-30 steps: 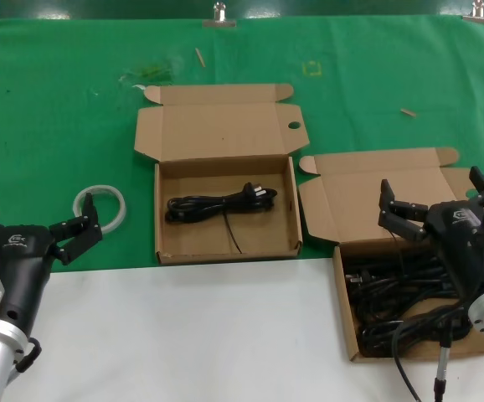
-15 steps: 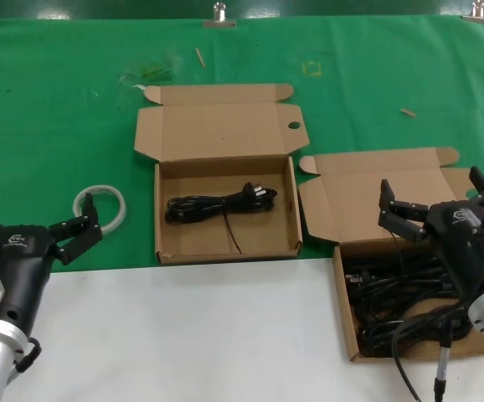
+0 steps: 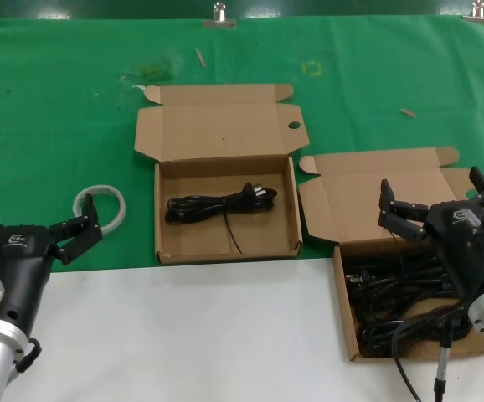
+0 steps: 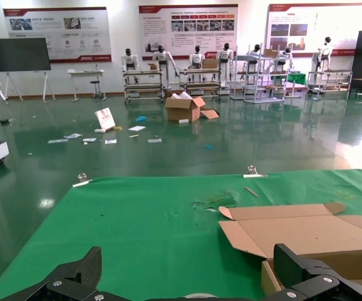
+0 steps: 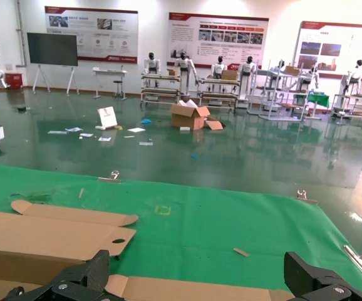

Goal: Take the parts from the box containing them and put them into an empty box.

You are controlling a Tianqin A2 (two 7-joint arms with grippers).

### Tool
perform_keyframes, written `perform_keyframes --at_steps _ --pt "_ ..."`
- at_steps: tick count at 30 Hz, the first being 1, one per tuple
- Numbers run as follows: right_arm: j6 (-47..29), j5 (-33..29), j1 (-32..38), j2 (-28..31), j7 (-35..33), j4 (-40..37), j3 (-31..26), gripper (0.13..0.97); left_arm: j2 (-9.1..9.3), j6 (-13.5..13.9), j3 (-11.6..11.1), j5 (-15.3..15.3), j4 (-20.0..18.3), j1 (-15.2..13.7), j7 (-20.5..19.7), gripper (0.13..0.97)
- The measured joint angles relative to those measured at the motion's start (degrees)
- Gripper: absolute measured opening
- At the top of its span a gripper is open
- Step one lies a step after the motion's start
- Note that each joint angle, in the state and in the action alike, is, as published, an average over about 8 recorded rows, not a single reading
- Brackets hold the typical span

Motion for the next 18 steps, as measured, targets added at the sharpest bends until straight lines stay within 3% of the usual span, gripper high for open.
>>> perform_keyframes --at_steps 18 --pt "0.0 0.0 0.0 0.0 0.0 0.0 0.0 0.966 0.0 0.0 0.0 0.0 0.0 0.0 0.0 0.966"
